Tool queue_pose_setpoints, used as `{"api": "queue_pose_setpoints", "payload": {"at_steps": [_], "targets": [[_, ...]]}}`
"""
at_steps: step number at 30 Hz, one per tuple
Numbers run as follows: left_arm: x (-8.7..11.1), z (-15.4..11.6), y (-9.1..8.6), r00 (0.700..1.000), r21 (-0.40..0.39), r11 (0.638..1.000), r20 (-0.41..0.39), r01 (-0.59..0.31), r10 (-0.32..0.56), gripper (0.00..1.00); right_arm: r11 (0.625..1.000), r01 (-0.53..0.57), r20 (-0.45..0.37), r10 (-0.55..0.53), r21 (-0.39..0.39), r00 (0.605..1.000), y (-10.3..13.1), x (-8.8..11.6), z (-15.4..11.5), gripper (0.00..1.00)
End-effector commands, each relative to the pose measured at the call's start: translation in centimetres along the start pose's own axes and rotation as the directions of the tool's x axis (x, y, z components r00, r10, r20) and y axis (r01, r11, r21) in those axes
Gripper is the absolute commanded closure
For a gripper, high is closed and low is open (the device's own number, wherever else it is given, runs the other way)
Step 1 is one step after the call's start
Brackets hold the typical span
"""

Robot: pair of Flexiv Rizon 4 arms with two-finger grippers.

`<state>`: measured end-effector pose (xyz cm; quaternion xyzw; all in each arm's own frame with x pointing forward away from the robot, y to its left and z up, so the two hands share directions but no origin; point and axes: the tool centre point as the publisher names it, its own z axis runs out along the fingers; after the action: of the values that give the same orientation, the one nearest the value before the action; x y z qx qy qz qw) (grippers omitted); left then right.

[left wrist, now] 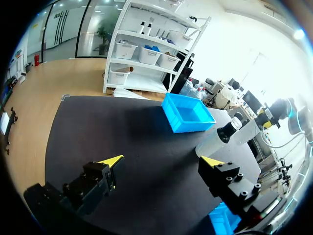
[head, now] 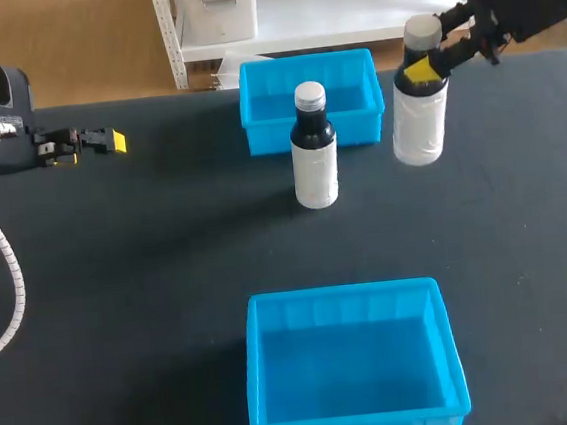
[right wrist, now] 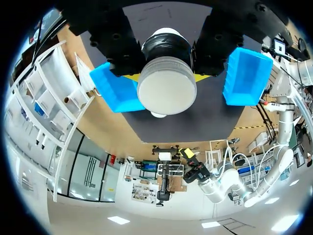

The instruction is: Pick up the bottle, and place it in the far bin if it is heavy, or in the near bin if it is light.

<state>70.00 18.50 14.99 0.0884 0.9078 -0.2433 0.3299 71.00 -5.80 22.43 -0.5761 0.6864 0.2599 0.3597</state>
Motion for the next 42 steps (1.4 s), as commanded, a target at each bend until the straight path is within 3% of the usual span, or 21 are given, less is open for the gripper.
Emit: {"api": "queue_pose_setpoints", "payload": {"at_steps": [1,10,18,42], "targets": [[0.0,0.0,0.0,1.0,0.0,1.0,0.0,0.0,0.0,0.0,1.0,0.003,0.007,-0.002,-0.028,1.0,-2.8,-0.4,0.0,1.0],[0.0,0.0,0.0,1.0,0.0,1.0,0.0,0.0,0.0,0.0,1.0,-0.002,0.036,0.003,-0.026,0.999,-6.8,-1.1,0.6,1.0],[0.0,0.0,0.0,1.0,0.0,1.0,0.0,0.0,0.0,0.0,0.999,0.022,0.026,-0.021,-0.049,0.999,-8.9,-2.2,1.8,1.0],[0.0,0.0,0.0,1.0,0.0,1.0,0.0,0.0,0.0,0.0,0.998,0.017,0.001,-0.017,-0.058,1.0,-9.3,-2.1,2.5,1.0]]}}
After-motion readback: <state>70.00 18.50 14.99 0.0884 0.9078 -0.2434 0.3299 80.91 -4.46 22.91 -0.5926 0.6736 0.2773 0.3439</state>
